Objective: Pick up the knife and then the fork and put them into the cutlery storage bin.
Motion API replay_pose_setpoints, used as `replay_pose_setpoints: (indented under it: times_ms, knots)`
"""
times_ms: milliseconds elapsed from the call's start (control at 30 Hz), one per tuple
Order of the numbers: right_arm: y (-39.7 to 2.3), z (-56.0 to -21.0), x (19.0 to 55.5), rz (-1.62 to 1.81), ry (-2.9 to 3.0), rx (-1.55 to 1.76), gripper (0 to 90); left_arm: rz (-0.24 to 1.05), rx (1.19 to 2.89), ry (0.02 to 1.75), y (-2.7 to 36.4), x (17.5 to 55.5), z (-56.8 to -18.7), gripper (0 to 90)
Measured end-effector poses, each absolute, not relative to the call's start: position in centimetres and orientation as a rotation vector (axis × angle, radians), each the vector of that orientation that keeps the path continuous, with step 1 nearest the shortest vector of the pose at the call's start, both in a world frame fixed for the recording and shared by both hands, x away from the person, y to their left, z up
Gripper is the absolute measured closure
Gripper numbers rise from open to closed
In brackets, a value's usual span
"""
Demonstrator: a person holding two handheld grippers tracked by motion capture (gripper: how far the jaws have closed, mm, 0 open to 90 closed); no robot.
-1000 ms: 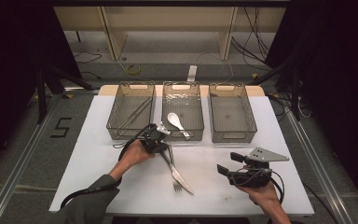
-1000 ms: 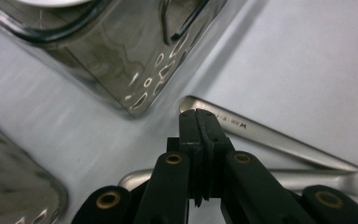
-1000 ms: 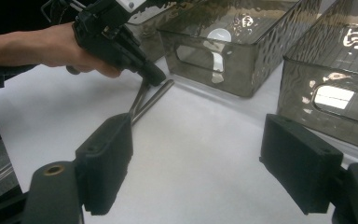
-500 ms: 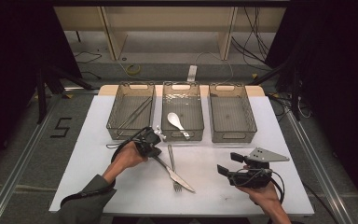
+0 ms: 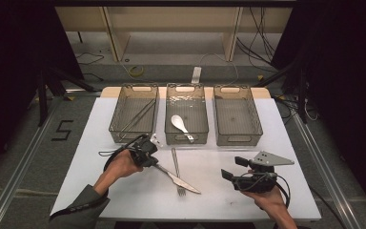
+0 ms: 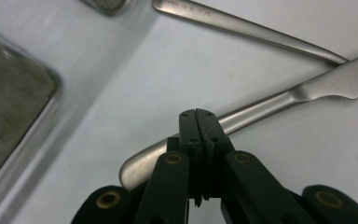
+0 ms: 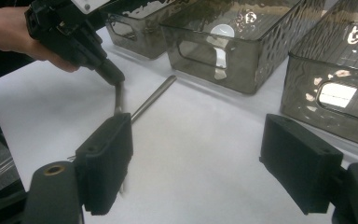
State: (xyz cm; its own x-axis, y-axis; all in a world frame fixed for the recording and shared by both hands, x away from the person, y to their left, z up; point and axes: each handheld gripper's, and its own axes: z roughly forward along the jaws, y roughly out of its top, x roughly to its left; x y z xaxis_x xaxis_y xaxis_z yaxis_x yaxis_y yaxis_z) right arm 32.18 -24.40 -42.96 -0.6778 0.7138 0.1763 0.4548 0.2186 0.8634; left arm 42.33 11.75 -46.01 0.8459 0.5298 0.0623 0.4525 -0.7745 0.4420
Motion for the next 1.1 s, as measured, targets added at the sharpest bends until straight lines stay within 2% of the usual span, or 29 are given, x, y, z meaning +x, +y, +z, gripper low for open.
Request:
replay_pose_setpoints:
  times_ms: [133,467,900,1100]
  knots:
    - [-24.3,-43.0,32.2,1.440,2.243,1.096,26.0,0.277,2.613,0.705,10.8,42.6,-46.3,88.8]
    - [-24.3,-43.0,32.2,1.438,2.245,1.099,26.0,0.254,2.643,0.776,10.8,42.9,-46.7,88.8]
    - [-24.2,-43.1,32.2,1.423,2.258,1.094,26.0,0.117,2.743,0.797,11.8,41.2,-46.3,88.9]
    - [-24.1,-43.1,32.1,1.414,2.263,1.088,26.0,0.095,2.769,0.785,12.0,39.6,-46.2,88.9]
